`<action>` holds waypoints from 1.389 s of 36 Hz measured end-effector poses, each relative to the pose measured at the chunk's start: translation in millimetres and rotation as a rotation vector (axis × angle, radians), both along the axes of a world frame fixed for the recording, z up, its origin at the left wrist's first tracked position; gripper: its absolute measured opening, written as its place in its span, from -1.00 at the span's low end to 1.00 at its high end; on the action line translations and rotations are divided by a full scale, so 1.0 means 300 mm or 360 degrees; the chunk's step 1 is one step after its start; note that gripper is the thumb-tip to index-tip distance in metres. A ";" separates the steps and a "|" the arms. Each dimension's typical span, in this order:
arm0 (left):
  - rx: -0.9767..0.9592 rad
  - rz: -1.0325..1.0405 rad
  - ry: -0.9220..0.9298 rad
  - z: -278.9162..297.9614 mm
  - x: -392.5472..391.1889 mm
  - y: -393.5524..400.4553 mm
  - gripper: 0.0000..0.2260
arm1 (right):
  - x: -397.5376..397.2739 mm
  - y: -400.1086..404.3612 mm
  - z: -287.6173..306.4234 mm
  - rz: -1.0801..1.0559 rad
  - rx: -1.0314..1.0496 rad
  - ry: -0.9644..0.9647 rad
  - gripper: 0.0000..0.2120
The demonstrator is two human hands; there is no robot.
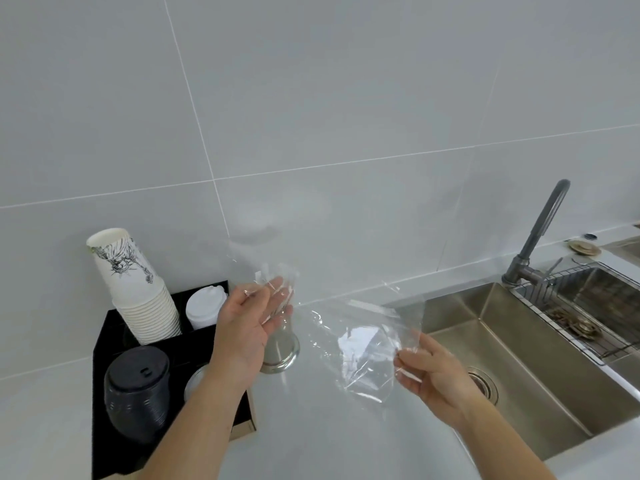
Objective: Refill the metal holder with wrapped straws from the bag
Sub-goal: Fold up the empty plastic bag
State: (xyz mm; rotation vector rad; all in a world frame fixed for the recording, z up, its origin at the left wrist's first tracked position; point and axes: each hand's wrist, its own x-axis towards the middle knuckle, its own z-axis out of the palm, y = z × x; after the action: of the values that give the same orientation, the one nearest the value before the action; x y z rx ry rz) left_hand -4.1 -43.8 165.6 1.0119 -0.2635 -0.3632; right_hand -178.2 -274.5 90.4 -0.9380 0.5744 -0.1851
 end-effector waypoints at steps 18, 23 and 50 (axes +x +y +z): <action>-0.0346 -0.0324 0.0235 -0.047 -0.026 0.130 -0.76 | 0.076 0.029 -0.127 -0.0078 0.0389 0.0230 -0.51; -0.0410 -0.0334 0.0340 -0.069 -0.032 0.182 -0.74 | 0.121 0.035 -0.115 -0.0068 0.0361 0.0271 -0.60; 0.0034 0.0160 0.0109 -0.046 0.001 0.368 -0.91 | 0.106 0.087 0.068 -0.0334 -0.0073 -0.0148 -0.87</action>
State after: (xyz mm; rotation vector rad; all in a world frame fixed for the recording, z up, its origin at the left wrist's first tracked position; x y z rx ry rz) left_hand -3.9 66.7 151.7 1.0276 -0.1465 -0.3094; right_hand -146.5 -248.2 110.7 -0.9080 0.5843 -0.4296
